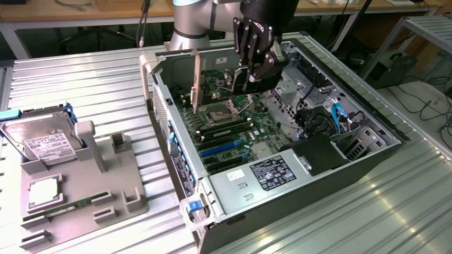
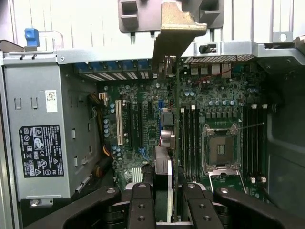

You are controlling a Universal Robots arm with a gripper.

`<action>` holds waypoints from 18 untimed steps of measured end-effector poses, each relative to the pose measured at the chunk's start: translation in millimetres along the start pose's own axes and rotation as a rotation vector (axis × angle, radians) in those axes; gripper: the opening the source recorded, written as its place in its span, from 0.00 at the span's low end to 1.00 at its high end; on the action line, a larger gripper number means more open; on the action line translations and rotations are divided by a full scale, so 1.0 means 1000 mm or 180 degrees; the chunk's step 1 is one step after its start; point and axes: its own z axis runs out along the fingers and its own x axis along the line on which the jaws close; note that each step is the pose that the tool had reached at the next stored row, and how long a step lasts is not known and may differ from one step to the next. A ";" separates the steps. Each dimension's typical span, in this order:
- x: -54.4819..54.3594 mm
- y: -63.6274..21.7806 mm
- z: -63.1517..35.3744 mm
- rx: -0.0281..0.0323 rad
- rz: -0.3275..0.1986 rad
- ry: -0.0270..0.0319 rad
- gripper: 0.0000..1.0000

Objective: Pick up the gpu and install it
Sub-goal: 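Insert the gpu into the slot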

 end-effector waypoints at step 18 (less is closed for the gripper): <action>0.000 -0.0012 0.0176 0.0003 -0.0189 -0.0001 0.27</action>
